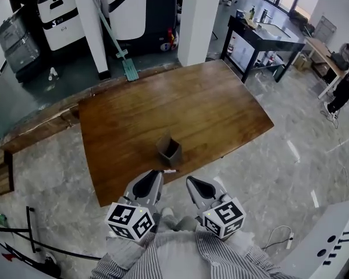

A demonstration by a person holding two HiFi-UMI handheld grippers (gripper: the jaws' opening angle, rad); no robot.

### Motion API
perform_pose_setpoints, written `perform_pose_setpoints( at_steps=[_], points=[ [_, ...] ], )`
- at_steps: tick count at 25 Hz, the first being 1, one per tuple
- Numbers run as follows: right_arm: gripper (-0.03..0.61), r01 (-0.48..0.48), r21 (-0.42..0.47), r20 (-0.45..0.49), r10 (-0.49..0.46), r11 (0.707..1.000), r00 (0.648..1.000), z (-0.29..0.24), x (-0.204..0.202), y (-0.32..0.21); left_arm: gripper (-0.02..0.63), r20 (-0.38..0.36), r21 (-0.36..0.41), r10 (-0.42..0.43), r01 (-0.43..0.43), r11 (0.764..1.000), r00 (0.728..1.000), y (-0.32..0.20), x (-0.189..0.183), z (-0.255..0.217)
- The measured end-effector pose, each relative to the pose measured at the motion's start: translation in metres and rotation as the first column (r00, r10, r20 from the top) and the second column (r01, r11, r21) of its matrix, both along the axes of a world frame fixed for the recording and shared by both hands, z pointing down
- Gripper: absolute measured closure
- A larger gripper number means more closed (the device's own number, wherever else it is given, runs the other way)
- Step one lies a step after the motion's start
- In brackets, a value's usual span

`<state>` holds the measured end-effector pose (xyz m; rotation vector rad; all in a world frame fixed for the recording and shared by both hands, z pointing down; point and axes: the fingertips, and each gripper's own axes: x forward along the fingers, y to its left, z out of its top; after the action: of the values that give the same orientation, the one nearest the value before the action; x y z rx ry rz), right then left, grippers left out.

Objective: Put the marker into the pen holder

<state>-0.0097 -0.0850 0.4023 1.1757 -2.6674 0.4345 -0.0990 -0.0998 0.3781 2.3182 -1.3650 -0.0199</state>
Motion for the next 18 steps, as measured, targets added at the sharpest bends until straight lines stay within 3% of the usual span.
perform_pose_setpoints(
  at_steps=[18],
  points=[
    [0.580,0.034,-0.088,0.011,-0.033,0.996,0.999,0.018,0.004,-0.040,0.564,0.035,-0.038,-0.042,0.044,0.998,0.999,-0.051,-0.005,0.006]
  ],
)
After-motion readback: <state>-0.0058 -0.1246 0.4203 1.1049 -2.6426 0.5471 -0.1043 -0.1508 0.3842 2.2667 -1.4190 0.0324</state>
